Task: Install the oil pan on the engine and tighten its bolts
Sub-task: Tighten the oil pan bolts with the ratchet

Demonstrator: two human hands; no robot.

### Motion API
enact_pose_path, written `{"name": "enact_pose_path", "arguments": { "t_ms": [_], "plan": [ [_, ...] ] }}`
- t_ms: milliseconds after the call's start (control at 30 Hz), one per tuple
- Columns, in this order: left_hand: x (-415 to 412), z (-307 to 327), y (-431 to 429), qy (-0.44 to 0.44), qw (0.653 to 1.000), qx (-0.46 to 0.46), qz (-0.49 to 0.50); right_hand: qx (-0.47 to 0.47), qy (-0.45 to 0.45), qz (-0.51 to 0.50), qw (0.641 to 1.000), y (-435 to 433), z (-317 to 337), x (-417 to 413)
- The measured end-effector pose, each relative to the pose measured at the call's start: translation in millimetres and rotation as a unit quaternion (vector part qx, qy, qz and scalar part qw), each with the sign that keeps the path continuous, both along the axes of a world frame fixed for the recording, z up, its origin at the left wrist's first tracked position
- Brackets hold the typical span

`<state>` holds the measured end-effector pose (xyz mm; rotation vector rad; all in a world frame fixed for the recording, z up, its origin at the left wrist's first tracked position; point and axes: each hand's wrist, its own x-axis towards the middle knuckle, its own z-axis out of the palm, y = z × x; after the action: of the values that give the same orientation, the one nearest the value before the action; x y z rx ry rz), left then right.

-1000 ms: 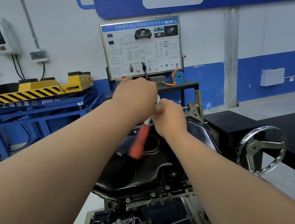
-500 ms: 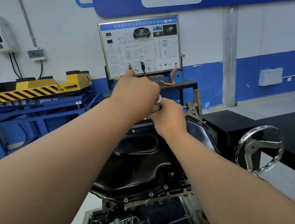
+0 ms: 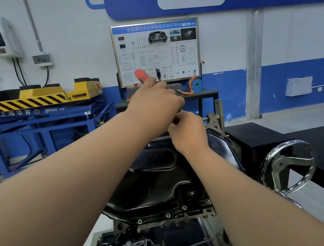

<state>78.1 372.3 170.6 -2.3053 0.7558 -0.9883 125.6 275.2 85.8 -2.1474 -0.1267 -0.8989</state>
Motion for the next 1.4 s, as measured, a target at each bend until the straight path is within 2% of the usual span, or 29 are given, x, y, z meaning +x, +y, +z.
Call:
{"name": "enact_pose_path", "arguments": {
  "t_ms": [167,267,400,567,733,867,967,1133,1267,1400],
  "plan": [
    [-1.4,0.8,-1.1,0.041,0.992,-0.089,0.078,-0.049,0.015,-0.028,0.998,-0.5,3.7,2.6],
    [-1.2,-1.6,-3.3,0.075,0.985,-0.133,0.081,-0.052,0.031,-0.031,0.998,0.4,2.2,4.1],
    [0.0,5.4,-1.4,0.065,0.994,-0.069,0.056,-0.022,0.01,0.004,1.0,1.6,-0.5,1.8],
    [3.9,4.4,6.0,0.023,1.0,-0.01,0.018,-0.03,-0.009,0.004,0.999,0.8,-1.3,-1.6],
    [0.9,2.8,8.9,0.047,0.995,-0.074,0.047,-0.003,0.013,-0.009,1.0,4.0,1.5,-0.5],
    [-0.6,0.5,2.4,0.069,0.989,-0.111,0.068,-0.025,0.039,-0.031,0.998,2.7,2.6,0.0],
    [-1.0,2.0,-0.4,0.053,0.996,-0.062,0.034,-0.013,0.016,-0.011,1.0,2.1,0.8,-1.1],
    [3.7,1.2,5.9,-0.012,1.0,-0.003,0.003,-0.069,-0.007,0.0,0.998,0.7,0.2,-2.1],
    [3.6,-4.0,3.5,-0.024,1.0,-0.002,-0.011,-0.009,0.012,-0.005,1.0,-0.2,0.8,-2.3],
    [-1.1,0.7,2.6,0.009,0.998,-0.046,0.049,0.015,0.021,-0.013,1.0,1.9,2.0,-1.9]
  ]
}}
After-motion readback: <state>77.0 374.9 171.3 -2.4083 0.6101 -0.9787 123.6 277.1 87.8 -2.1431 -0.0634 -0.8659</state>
